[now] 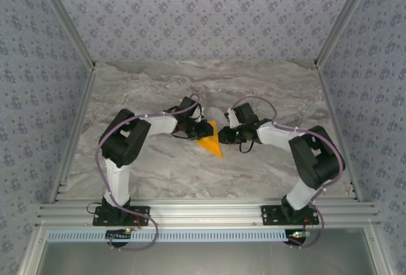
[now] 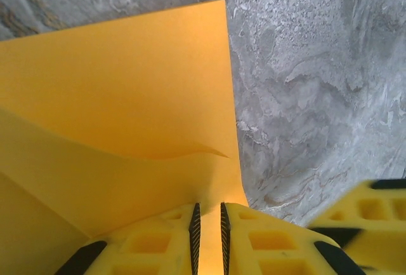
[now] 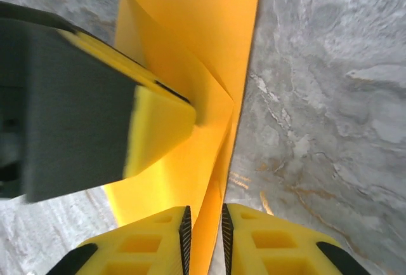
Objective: Fold a paper plane with a square sheet of paper (fold left side to right side)
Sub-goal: Fourth fold the wing at the center of the table.
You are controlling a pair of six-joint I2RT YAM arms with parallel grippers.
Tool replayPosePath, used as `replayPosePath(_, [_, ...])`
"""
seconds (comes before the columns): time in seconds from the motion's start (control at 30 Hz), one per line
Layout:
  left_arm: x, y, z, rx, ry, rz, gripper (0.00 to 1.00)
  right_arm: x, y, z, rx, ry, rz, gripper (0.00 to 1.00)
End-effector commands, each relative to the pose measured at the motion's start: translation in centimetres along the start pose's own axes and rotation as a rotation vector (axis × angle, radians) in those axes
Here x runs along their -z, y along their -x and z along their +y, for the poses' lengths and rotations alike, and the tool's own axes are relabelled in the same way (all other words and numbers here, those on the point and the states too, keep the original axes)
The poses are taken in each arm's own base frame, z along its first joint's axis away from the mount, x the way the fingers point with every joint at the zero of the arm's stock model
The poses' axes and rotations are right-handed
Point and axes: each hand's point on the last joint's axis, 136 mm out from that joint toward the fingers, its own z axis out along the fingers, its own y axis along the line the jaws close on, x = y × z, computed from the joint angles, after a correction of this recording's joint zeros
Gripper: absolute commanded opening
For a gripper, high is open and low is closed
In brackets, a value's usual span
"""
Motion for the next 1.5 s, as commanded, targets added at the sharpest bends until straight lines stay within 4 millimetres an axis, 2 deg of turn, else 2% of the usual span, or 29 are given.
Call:
replayPosePath(0.0, [-1.3, -2.9, 4.5, 0.069, 0.128, 0.071, 0.19, 1.6, -0.1, 1.0, 0.024, 0.002, -0.002, 0.22])
replayPosePath(0.17, [-1.2, -2.9, 4.4, 0.063, 0.125, 0.066, 0.19, 0.7, -1.9, 4.3, -0.036, 0.206, 0.045, 0.16])
replayPosePath(0.4, [-1.1, -2.8, 4.2, 0.061, 0.124, 0.065, 0.18, -1.6, -3.0, 5.3, -0.058, 0.275, 0.119, 0.14])
replayPosePath(0.53, [-1.0, -2.8, 4.2, 0.059, 0.125, 0.064, 0.18, -2.5, -3.7, 4.2, -0.069, 0.23, 0.144, 0.14])
replayPosePath(0.8, [-0.9, -2.7, 4.1, 0.054, 0.124, 0.061, 0.18, -2.9, -5.3, 2.3, -0.067, 0.139, 0.187, 0.14])
replayPosePath(1.2, [-0.9, -2.7, 4.1, 0.054, 0.128, 0.062, 0.18, -3.0, -7.0, 1.3, -0.06, 0.074, 0.248, 0.13])
replayPosePath(1.47, [-0.9, -2.6, 4.1, 0.053, 0.131, 0.061, 0.18, -2.5, -9.9, -0.3, -0.1, 0.019, 0.309, 0.08])
